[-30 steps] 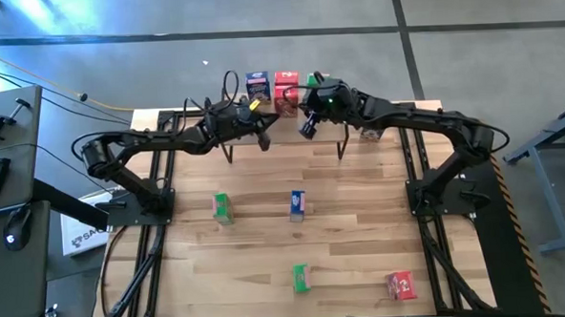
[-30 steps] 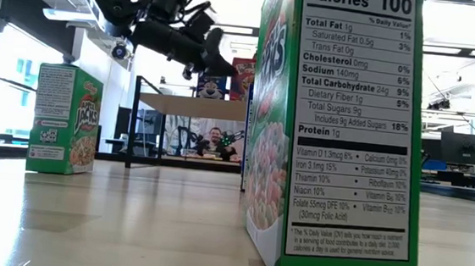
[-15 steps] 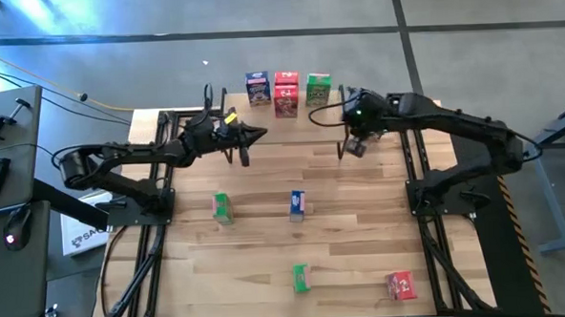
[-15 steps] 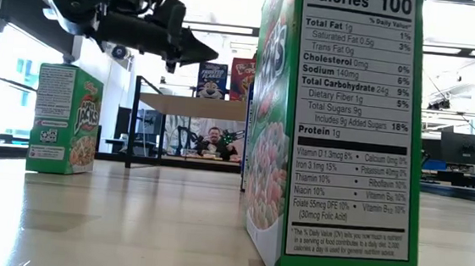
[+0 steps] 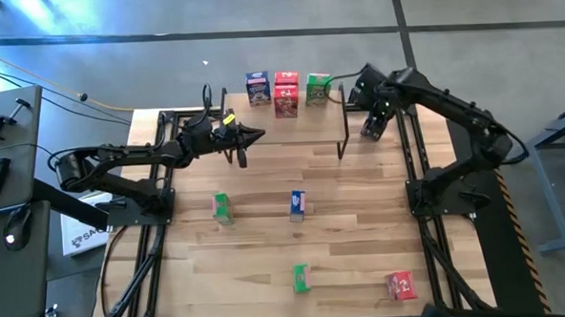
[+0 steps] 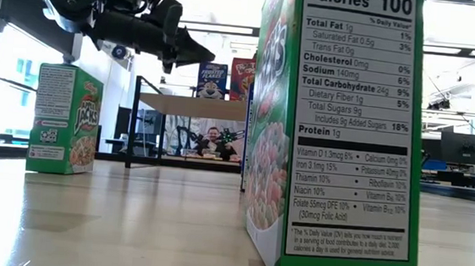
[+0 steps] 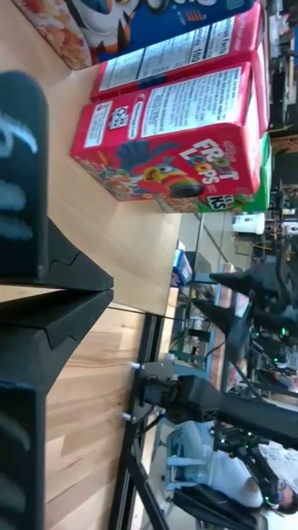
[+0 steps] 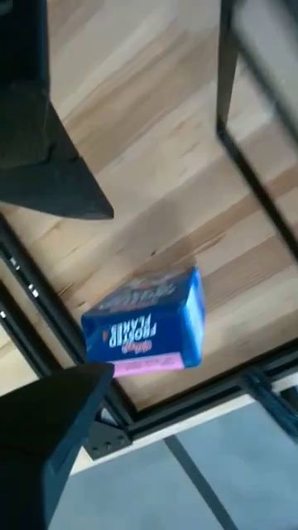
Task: Stack cereal on shelf
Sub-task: Put the top blue cereal box aligned with the other blue cereal box on the shelf
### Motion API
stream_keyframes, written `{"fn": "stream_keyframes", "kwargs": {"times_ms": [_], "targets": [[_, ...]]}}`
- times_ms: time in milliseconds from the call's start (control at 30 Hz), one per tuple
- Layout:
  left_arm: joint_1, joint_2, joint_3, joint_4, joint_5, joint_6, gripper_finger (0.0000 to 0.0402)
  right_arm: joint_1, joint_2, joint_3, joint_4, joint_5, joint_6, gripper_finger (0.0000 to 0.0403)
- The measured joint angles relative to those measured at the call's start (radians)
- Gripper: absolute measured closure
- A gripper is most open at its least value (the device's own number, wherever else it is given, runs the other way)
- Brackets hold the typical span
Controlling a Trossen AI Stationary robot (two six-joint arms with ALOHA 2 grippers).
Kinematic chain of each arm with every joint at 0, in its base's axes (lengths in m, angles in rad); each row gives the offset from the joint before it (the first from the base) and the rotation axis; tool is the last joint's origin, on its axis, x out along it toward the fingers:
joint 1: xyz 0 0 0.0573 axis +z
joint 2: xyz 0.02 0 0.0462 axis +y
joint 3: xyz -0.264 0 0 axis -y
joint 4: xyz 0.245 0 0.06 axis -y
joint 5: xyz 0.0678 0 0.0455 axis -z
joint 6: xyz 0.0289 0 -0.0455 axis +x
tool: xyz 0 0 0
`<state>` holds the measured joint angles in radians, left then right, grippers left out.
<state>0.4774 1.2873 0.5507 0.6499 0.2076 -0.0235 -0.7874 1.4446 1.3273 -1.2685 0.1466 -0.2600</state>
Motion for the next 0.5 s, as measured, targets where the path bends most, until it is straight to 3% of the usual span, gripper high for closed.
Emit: {"fn": "stream_keyframes", "kwargs": {"times_ms": [233, 500], "targets": [[0.000, 0.000, 0.000, -0.010, 0.000, 0.007, 0.0401, -0.127, 0.061, 0.000, 0.013, -0.061, -0.115, 0.0123], [0.000, 0.000, 0.000, -0.011, 0.000, 0.020, 0.0401, -0.182, 0.092, 0.000, 0.038, -0.071, -0.175, 0.0123]]}}
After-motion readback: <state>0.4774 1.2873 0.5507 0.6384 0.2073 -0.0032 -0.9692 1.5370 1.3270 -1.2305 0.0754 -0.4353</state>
